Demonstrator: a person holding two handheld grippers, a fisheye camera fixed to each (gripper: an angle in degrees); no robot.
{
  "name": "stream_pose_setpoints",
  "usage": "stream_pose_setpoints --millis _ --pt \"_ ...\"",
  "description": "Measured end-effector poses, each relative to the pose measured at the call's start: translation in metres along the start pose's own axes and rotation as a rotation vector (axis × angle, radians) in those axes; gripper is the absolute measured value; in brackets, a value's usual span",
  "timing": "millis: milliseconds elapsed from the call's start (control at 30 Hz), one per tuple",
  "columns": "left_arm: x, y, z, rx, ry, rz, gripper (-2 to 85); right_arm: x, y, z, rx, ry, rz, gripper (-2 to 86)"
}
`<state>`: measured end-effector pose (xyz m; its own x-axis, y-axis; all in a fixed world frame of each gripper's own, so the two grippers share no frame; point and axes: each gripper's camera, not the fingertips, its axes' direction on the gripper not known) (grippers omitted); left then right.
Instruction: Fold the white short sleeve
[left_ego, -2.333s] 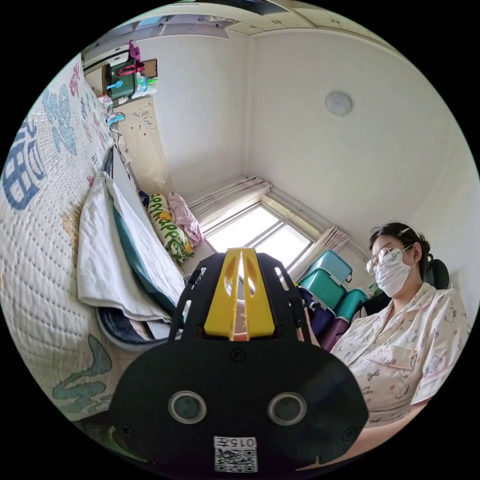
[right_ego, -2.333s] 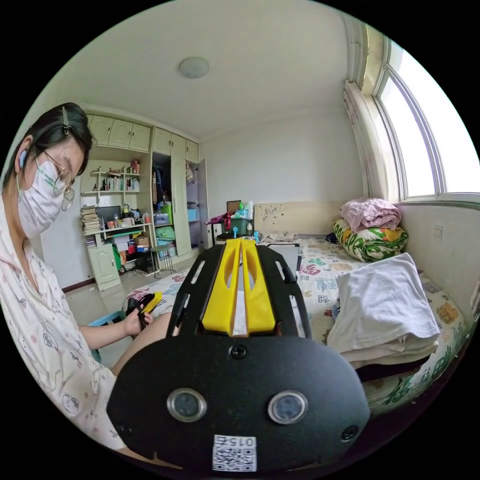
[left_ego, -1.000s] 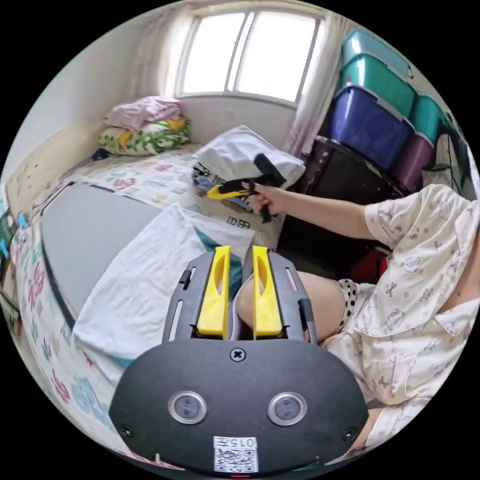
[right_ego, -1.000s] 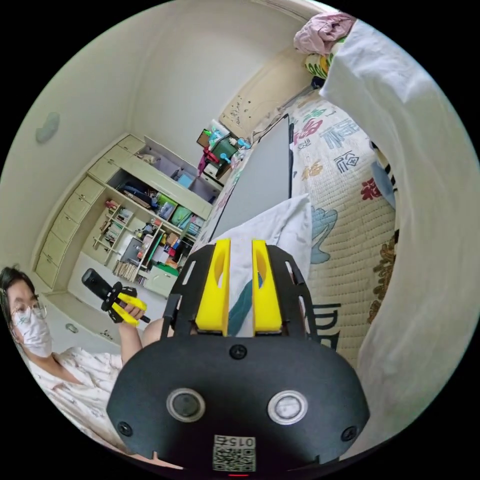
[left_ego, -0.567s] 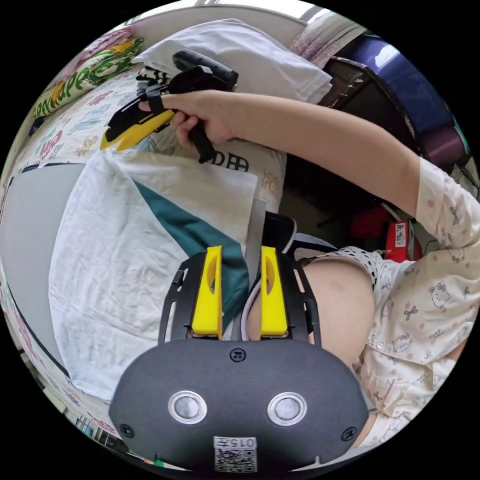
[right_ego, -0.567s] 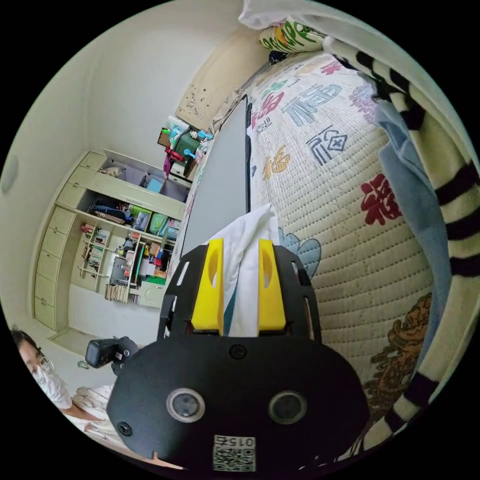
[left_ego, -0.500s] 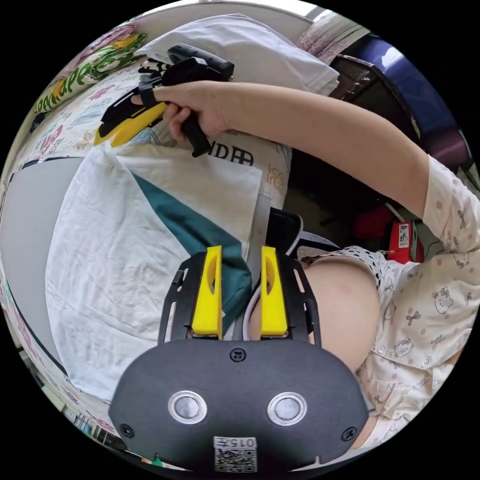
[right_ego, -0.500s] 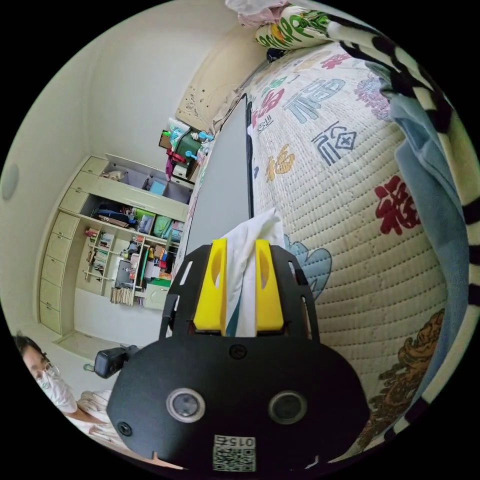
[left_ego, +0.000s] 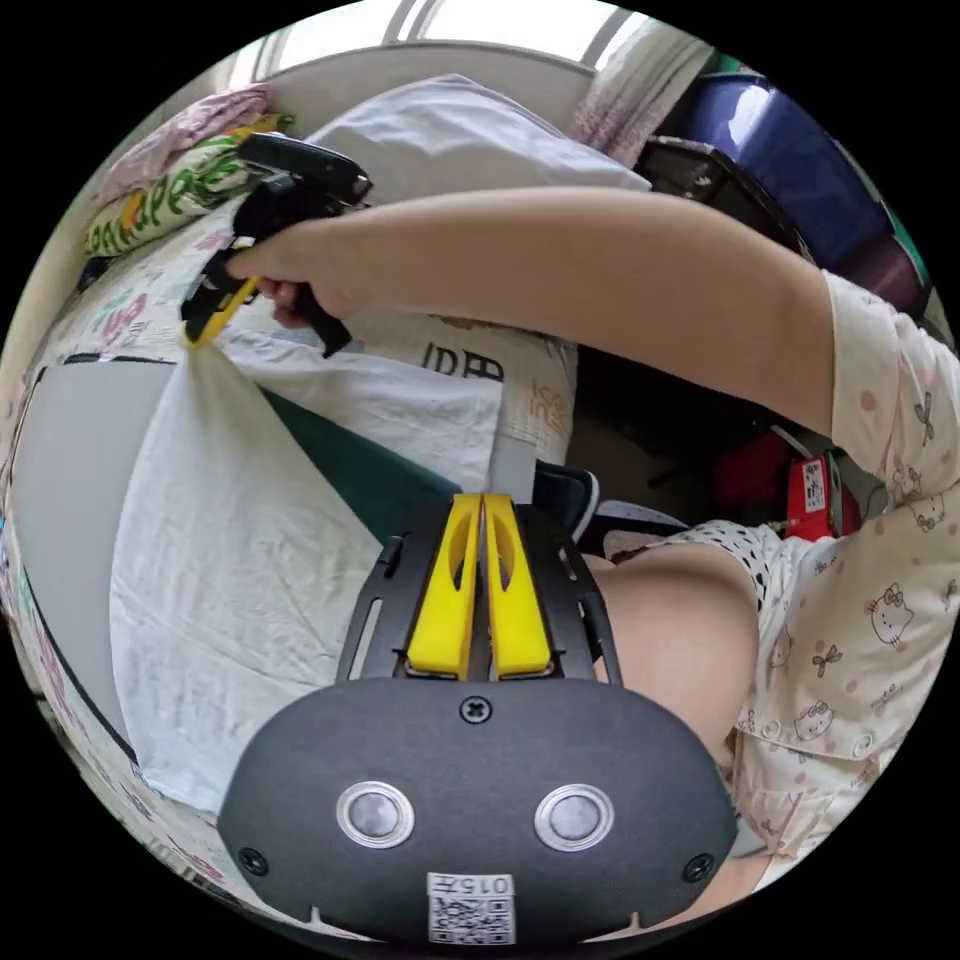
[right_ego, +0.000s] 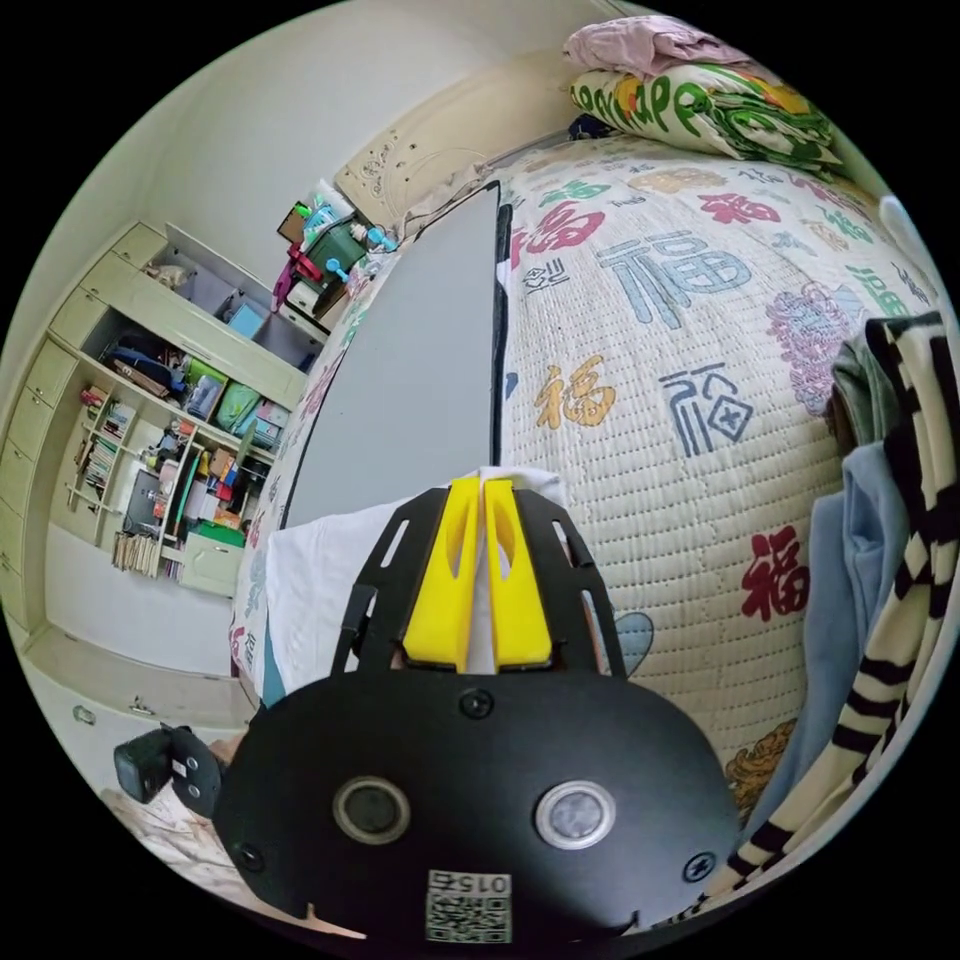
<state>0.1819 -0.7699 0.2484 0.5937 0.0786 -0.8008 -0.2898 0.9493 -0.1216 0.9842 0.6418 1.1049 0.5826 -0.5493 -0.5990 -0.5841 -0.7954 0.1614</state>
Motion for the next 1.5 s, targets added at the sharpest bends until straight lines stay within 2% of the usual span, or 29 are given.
stream_pose_setpoints --millis 100,267,333,467,600,667,767,833,900,967,1067,1133,1200,1300,1367,1500 --pt "-0.015 0.008 0.001 -0.017 0.085 -0.033 7.5 0.015 0.009 0.01 0.011 -0.049 0.015 -0.1" --pt "0.003 0.014 0.027 -0.16 -0.04 0.018 7.8 0.044 0.028 0.037 0.034 -0.084 0.061 -0.1" --pt "0.0 0.023 0.023 -0.146 -0.09 0.001 5.8 0.044 0.032 0.049 0.026 -0.052 0.042 -0.1" --pt "-0.015 0.048 0.022 -0.149 -0.036 -0.019 0.9 0.043 0.04 0.078 0.001 0.036 -0.012 -0.1" --pt "-0.004 0.075 0.014 -0.105 -0.016 0.047 -0.4 0.054 0.052 0.1 0.019 0.106 -0.029 0.0" --pt "0.004 0.088 0.005 -0.06 -0.047 0.066 -0.5 0.071 0.066 0.118 0.052 0.157 -0.023 0.2" --pt "0.004 0.109 0.014 -0.089 -0.068 0.069 -0.1 0.103 0.087 0.152 0.027 0.177 -0.011 0.9" --pt "-0.003 0.123 0.019 -0.107 -0.04 0.055 0.8 0.123 0.107 0.156 0.067 0.159 0.002 2.0" --pt "-0.019 0.145 0.006 -0.06 0.042 0.014 5.4 0.141 0.131 0.151 0.113 0.164 -0.002 4.0" --pt "-0.032 0.168 -0.025 0.042 0.082 -0.022 6.7 0.154 0.181 0.126 0.228 0.156 -0.061 6.4" --pt "-0.028 0.231 -0.105 0.318 0.141 -0.014 6.9 0.161 0.279 0.076 0.377 0.083 -0.233 6.4" --pt "-0.011 0.299 -0.152 0.416 -0.008 -0.004 6.9 0.165 0.349 0.05 0.42 0.04 -0.349 6.0" --pt "-0.004 0.352 -0.175 0.438 -0.196 -0.041 7.0 0.168 0.415 0.036 0.401 0.011 -0.481 5.7" --pt "-0.008 0.439 -0.194 0.426 -0.349 -0.145 7.3 0.18 0.508 0.037 0.238 -0.014 -0.633 5.6" --pt "-0.012 0.493 -0.184 0.42 -0.356 -0.192 7.8 0.198 0.574 0.05 0.123 -0.024 -0.705 5.6" --pt "-0.02 0.593 -0.127 0.32 -0.325 -0.312 9.8 0.233 0.647 0.083 0.104 0.031 -0.746 3.3"
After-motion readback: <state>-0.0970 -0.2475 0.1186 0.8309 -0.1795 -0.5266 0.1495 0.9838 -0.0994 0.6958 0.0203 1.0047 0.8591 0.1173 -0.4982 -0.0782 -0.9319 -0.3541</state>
